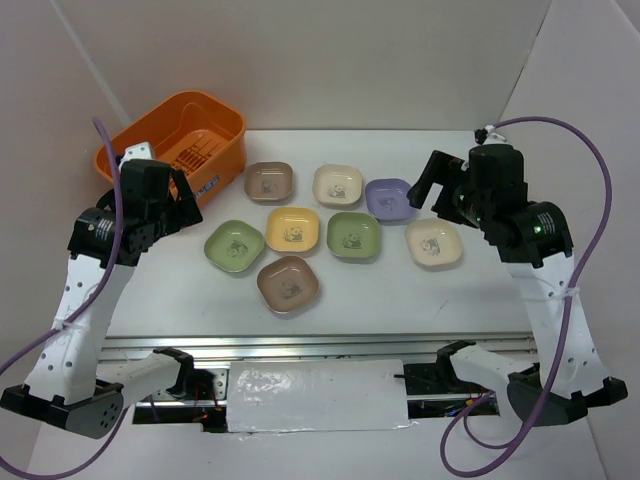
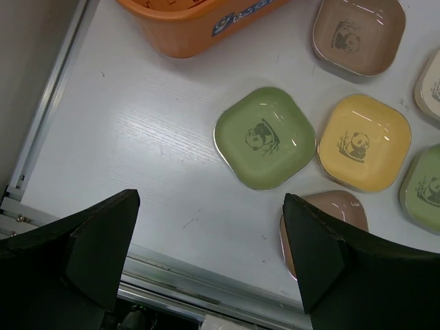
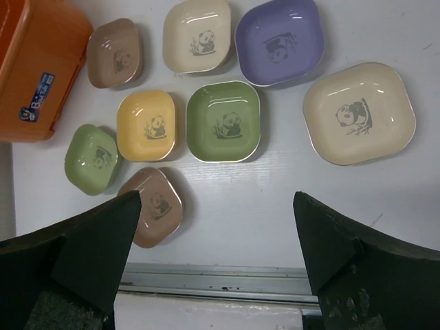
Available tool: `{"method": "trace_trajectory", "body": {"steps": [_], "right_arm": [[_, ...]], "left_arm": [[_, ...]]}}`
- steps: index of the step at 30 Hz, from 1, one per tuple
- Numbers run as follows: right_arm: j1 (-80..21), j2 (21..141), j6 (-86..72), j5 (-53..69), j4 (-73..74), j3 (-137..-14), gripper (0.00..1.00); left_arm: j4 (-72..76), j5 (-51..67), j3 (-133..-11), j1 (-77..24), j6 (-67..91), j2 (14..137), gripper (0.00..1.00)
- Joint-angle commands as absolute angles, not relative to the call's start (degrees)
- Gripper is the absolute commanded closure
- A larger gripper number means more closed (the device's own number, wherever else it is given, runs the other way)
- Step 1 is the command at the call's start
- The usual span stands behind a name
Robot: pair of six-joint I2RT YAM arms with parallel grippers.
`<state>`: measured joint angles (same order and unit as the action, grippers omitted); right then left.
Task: Place the plates into the plastic bin on the countertop
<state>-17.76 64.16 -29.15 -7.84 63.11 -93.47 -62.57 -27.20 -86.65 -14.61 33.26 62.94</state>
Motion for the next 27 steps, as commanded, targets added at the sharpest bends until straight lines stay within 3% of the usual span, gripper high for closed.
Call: {"method": "trace_trajectory", "body": {"steps": [1, 6, 10, 17, 27], "right_arm": [[-17.32, 61.97, -29.53, -8.44, 63.20, -95.01, 0.00], [-17.31, 62.14, -29.53, -6.60, 63.02, -94.40, 0.00], [-17.40, 61.09, -29.53, -1.78, 60.75, -91.95, 0.00], [-17.49, 59.85, -29.97, 10.53, 55.99, -87.02, 0.00], [-19.86, 60.47, -29.36, 15.56, 53.87, -85.78, 0.00]], "left_arm": [[-63.37, -27.95, -87.10, -14.06, 35.77, 63.37, 0.01], [-69.07, -28.04, -85.78, -11.87, 42.61, 65.82, 0.01], [-66.72, -19.89, -76.77, -8.19, 49.21, 67.93, 0.01], [-55.92, -13.63, -62.42, -5.19, 57.48, 74.17, 0.01], [-35.78, -12.21, -52.13, -6.33, 64.06, 82.17, 0.02]]}}
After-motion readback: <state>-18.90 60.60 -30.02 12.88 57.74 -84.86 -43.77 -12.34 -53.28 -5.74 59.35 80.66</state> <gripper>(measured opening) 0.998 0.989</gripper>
